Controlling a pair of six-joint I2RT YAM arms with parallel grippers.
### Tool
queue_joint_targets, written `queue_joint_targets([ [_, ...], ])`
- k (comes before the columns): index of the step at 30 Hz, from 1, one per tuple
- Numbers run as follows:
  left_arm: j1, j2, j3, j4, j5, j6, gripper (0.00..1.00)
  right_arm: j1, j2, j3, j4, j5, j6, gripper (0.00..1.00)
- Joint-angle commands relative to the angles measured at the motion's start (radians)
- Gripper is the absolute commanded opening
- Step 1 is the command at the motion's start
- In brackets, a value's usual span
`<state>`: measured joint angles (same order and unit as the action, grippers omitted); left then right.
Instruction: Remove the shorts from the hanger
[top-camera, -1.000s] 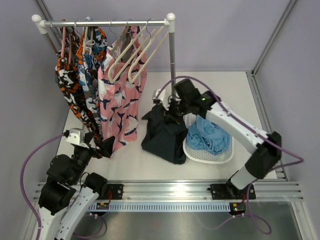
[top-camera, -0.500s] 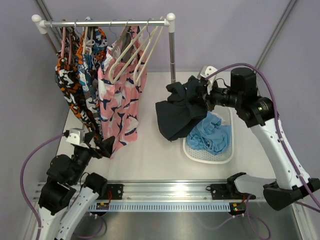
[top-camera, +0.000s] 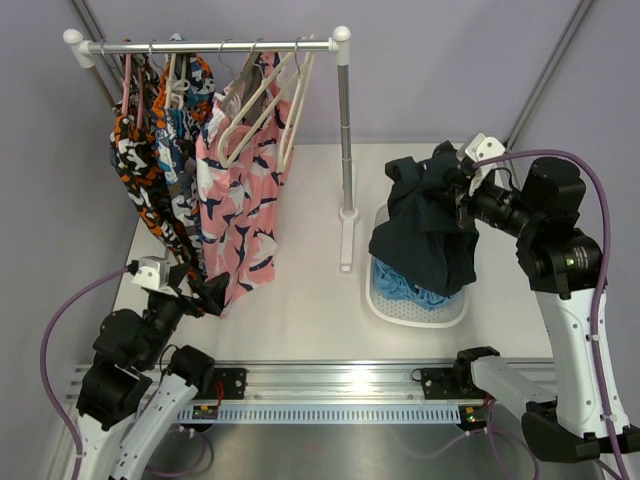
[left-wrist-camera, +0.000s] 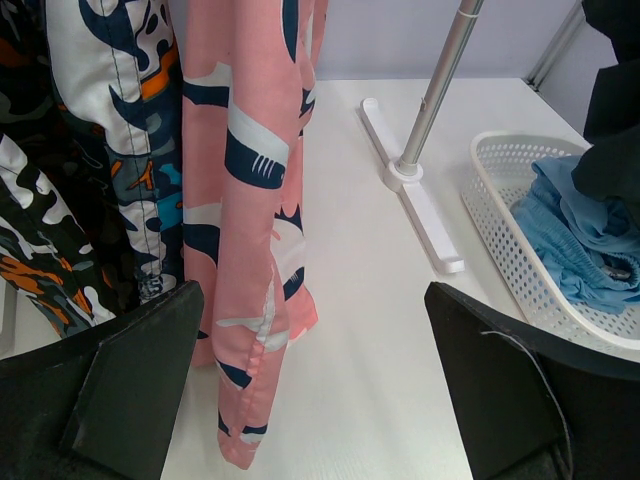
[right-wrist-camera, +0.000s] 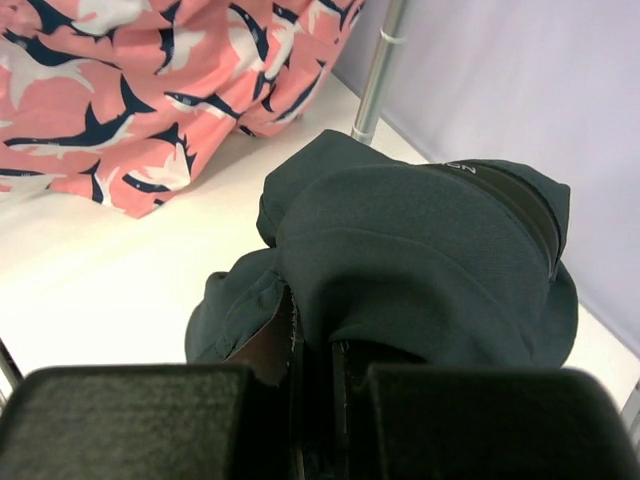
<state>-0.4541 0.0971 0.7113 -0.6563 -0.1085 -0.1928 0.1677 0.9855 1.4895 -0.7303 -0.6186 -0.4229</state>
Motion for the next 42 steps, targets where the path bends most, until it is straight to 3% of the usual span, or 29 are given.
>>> queue_joint_targets([
  [1,0.002,0.003,-0.001,0.052,0.013,0.000,0.99,-0.025,-0.011,-0.061,0.034,0.010,0.000,0.00],
  [9,0.002,0.001,-0.001,0.050,0.013,0.001,0.99,-0.057,0.010,-0.236,0.131,0.037,0.015,0.00],
  [17,0.002,-0.008,-0.003,0.055,0.021,0.000,0.99,-0.155,-0.007,-0.423,0.062,-0.007,-0.062,0.00],
  [22,0.002,-0.004,-0.004,0.053,0.024,0.000,0.99,-0.160,0.137,-0.431,-0.127,-0.009,-0.190,0.00],
  [28,0.002,-0.004,-0.004,0.057,0.024,0.003,0.99,-0.157,0.361,-0.414,-0.193,0.031,-0.277,0.00],
  [32,0.002,0.000,-0.003,0.055,0.024,0.003,0.99,-0.097,0.527,-0.437,-0.173,0.149,-0.307,0.00],
  [37,0.002,0.001,-0.004,0.052,0.015,0.001,0.99,0.051,0.607,-0.517,-0.049,0.287,-0.281,0.02],
  [42,0.002,0.006,-0.003,0.052,0.015,0.003,0.99,0.055,0.696,-0.508,-0.043,0.339,-0.293,0.08],
])
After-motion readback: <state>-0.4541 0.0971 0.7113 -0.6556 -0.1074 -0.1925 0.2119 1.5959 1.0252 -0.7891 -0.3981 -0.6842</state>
